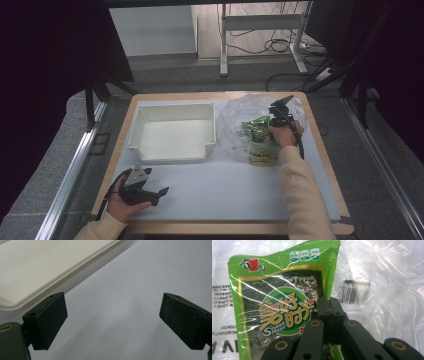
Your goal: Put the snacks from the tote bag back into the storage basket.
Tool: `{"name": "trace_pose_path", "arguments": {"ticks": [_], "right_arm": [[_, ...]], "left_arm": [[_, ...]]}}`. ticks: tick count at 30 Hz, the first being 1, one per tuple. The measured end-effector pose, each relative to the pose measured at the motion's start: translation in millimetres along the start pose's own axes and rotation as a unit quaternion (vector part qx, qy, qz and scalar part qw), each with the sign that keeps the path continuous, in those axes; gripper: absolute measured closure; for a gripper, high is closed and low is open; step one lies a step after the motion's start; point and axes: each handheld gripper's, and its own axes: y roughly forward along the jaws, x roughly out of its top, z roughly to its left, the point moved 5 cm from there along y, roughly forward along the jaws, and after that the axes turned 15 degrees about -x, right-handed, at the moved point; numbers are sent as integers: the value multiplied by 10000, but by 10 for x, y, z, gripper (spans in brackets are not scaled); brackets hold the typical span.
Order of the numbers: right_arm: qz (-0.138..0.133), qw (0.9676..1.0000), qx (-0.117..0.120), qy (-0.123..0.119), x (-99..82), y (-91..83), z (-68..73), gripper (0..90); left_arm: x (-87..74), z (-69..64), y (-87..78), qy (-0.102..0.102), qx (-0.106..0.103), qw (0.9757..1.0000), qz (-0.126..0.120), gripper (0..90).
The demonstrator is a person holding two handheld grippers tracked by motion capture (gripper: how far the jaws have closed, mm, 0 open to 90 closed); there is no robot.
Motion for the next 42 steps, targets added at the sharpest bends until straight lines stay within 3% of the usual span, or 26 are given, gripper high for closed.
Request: {"name": "trace_pose_path", "arguments": {"ticks": [8, 14, 22, 42], "right_arm": [[-163, 9998, 73, -20, 8, -93, -67, 897], [-381, 9988, 250, 156, 20, -188, -146, 897], [-743, 9951, 593, 287, 15, -293, -256, 899], [-1110, 9879, 882, 624, -1, -392, -407, 900]], "left_arm": [[2, -2, -1, -1, 0, 10000, -16, 79], [0, -2, 3, -4, -5, 10000, 2, 79], [0, -2, 6, -6, -6, 10000, 8, 79], [-3, 0, 11, -8, 2, 10000, 23, 78]]}}
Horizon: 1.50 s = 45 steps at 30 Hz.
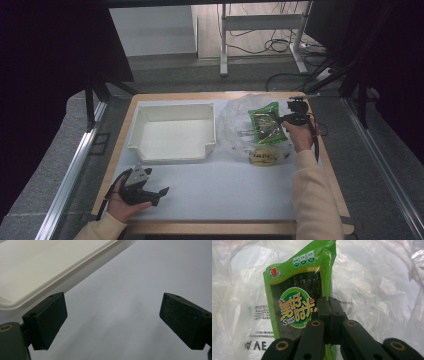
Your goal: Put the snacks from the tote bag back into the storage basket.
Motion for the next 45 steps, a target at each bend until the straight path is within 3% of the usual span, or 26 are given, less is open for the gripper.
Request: {"name": "trace_pose_path", "arguments": {"ticks": [19, 45], "right_arm": [[-352, 9988, 218, 258, 41, -171, -97, 900], [-717, 9936, 637, 600, 71, -340, -149, 900]], "left_arm": [[-2, -1, 6, -4, 5, 10000, 16, 78], [-5, 1, 11, -5, 12, 10000, 42, 78]]}}
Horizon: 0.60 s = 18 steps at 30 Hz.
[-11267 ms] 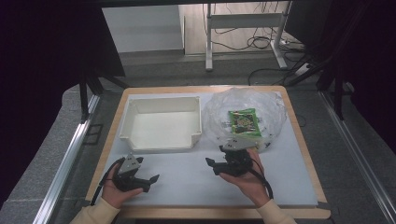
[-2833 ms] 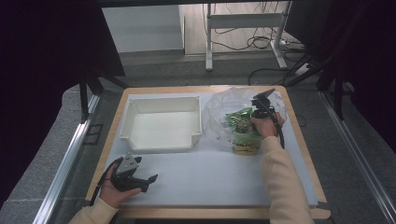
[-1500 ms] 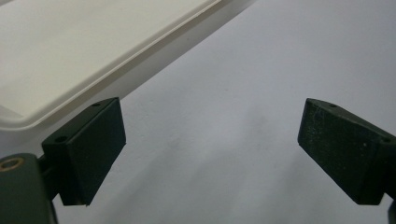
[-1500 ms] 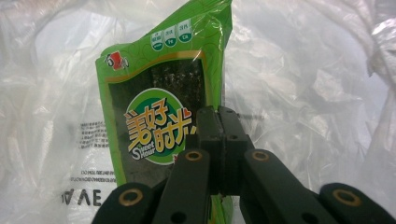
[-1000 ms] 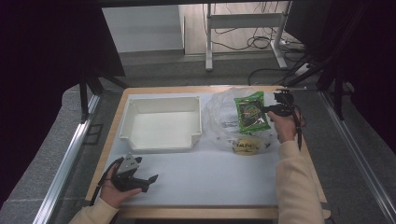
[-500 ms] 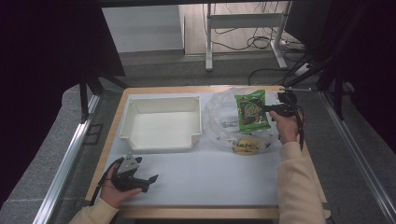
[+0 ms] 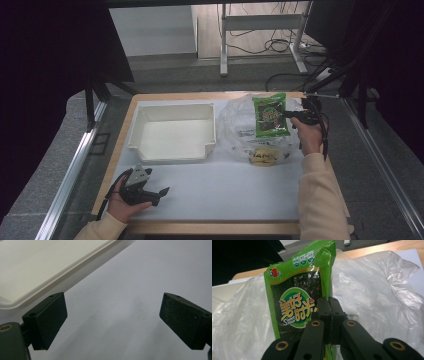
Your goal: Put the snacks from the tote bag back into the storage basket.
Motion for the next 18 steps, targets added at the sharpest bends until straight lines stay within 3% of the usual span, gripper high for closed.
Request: {"name": "trace_pose_path", "arguments": {"ticks": [18], "right_arm": [[-312, 9989, 340, 14, 38, -123, 130, 900]], "left_arm": [[-3, 2, 5, -7, -1, 10000, 12, 78]]}}
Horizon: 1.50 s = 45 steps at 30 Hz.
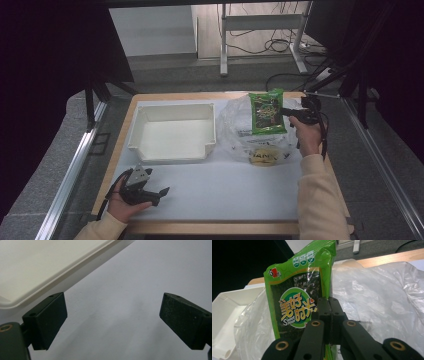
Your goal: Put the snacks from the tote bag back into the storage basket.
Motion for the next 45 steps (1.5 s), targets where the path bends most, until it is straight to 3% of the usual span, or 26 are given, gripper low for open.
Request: {"name": "trace_pose_path", "arguments": {"ticks": [45], "right_arm": [[-383, 9974, 597, -94, 1, -163, 421, 900]], "left_arm": [[-5, 3, 6, -17, -19, 10000, 15, 78]]}}
